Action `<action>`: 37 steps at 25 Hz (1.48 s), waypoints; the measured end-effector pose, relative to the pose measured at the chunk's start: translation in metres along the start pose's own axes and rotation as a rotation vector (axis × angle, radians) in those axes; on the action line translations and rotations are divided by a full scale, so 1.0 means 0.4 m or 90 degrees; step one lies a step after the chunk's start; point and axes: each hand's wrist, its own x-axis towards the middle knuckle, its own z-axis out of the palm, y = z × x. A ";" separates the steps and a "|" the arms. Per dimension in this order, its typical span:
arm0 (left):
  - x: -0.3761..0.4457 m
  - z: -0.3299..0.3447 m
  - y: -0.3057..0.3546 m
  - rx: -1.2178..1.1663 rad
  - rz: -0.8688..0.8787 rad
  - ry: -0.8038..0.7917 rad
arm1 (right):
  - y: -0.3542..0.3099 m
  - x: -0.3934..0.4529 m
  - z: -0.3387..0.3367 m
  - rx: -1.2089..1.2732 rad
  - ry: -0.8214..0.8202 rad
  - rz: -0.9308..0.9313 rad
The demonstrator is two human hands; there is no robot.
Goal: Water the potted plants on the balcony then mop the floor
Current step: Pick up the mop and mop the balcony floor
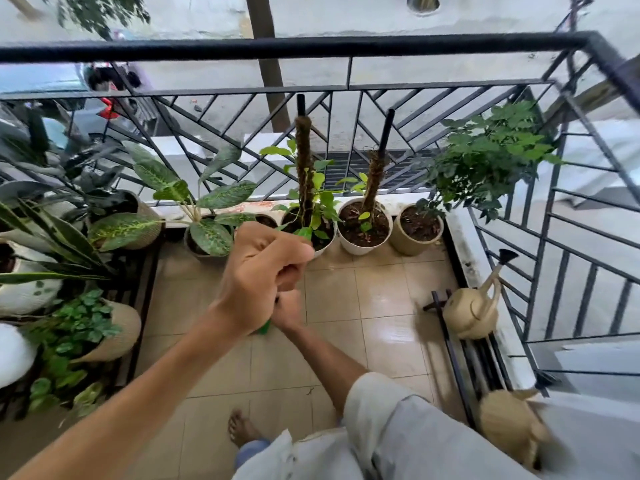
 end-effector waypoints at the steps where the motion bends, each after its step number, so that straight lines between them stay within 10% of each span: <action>1: 0.017 0.033 -0.017 -0.023 0.004 -0.010 | 0.044 0.015 -0.074 -0.001 0.019 0.014; 10: 0.134 0.122 -0.227 -0.201 0.004 0.050 | 0.348 0.259 -0.515 -0.342 0.055 0.103; 22: 0.339 0.315 -0.401 -0.210 -0.077 -0.073 | 0.515 0.365 -0.793 -0.324 0.102 0.255; 37: 0.290 0.013 -0.183 -0.110 -0.031 -0.084 | 0.214 0.302 -0.375 -0.160 0.082 0.139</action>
